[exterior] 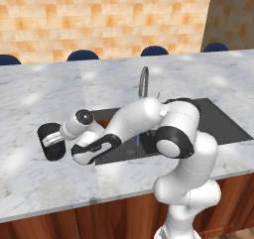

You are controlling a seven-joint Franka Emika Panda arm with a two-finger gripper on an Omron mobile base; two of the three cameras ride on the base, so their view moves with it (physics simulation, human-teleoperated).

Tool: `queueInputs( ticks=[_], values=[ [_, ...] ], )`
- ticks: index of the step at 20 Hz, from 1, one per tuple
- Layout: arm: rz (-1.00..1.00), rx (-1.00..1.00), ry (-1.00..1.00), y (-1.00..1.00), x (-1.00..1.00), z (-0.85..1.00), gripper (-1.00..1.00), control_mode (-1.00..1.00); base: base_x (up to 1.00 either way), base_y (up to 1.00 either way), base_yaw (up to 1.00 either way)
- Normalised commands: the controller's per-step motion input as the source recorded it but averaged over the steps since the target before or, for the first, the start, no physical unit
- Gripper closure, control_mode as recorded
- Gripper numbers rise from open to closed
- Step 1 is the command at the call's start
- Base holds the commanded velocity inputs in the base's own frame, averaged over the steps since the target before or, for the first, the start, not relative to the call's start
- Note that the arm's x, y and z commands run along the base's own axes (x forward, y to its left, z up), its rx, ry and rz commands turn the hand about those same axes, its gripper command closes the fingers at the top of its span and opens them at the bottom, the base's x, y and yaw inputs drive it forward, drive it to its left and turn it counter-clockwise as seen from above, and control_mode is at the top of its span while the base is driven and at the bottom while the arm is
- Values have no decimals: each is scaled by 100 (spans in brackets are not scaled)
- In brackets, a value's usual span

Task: Turn on the sink faucet and place the jug under the water for a few seconds to fill it up.

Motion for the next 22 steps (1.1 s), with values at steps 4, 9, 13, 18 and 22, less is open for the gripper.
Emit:
queueInputs(
  ticks=[4,9,13,18,22],
  values=[
    [5,0,6,24,11,-19,100,-100,0,0,0],
    [4,0,3,17,2,-14,100,-100,0,0,0],
    [2,0,5,11,1,-11,100,-100,0,0,0],
    [2,0,13,12,1,-19,100,-100,0,0,0],
    [1,0,9,8,0,-23,100,-100,0,0,0]
  ],
)
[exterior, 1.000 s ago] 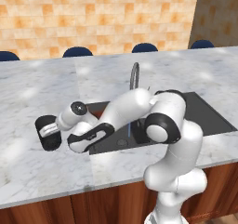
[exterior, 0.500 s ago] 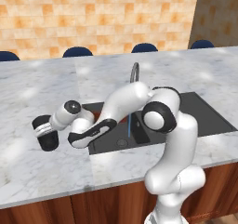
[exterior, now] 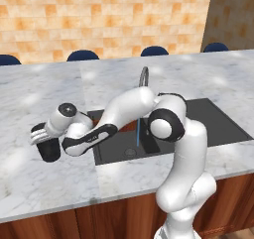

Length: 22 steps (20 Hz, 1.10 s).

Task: Turn on the sink faucet and place the jug under the water for a few seconds to fill it up.

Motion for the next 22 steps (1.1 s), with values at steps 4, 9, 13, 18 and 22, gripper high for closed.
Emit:
queueInputs(
  ticks=[4,9,13,18,22],
  values=[
    [0,0,2,3,-2,-11,100,-100,0,0,0],
    [-12,1,-14,-1,-27,25,100,-100,0,0,0],
    [-23,1,-21,-17,-17,33,100,-100,0,0,0],
    [-35,5,-23,-42,-8,20,100,-100,0,0,0],
    [-51,18,-7,-63,-2,1,100,-100,0,0,0]
  ],
)
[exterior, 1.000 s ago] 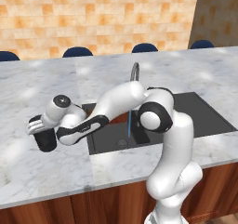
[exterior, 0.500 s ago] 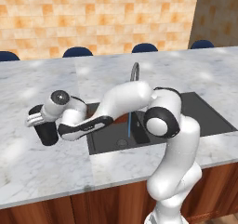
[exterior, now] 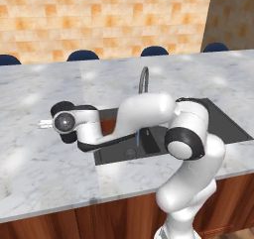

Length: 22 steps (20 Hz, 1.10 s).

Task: Turn on the sink faucet and place the jug under the water for a few seconds to fill it up.

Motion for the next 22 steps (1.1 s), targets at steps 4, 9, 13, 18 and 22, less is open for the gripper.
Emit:
queueInputs(
  ticks=[4,9,13,18,22],
  values=[
    [-62,33,8,-87,5,10,100,-100,0,0,0],
    [-59,25,14,-83,29,33,100,-100,0,0,0],
    [-47,18,14,-70,28,19,100,-100,0,0,0],
    [-25,9,1,-61,30,0,100,-100,0,0,0],
    [-1,5,3,-27,26,-9,100,-100,0,0,0]
  ],
)
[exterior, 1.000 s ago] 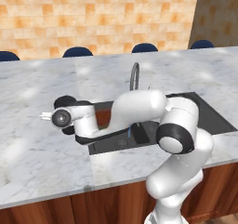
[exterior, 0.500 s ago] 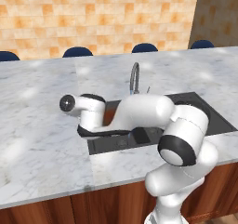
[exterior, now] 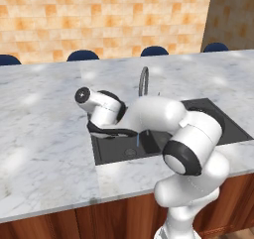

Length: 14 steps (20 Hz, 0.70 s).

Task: Turn on the sink faucet and place the jug under the water for a few seconds to fill it up.

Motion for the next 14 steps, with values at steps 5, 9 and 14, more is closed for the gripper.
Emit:
queueInputs(
  ticks=[5,9,14],
  values=[
    [1,0,2,-10,23,-12,100,-100,0,0,0],
    [0,0,0,-14,13,-6,100,-100,0,0,0],
    [0,0,0,-12,22,-5,100,-100,0,0,0]
  ],
)
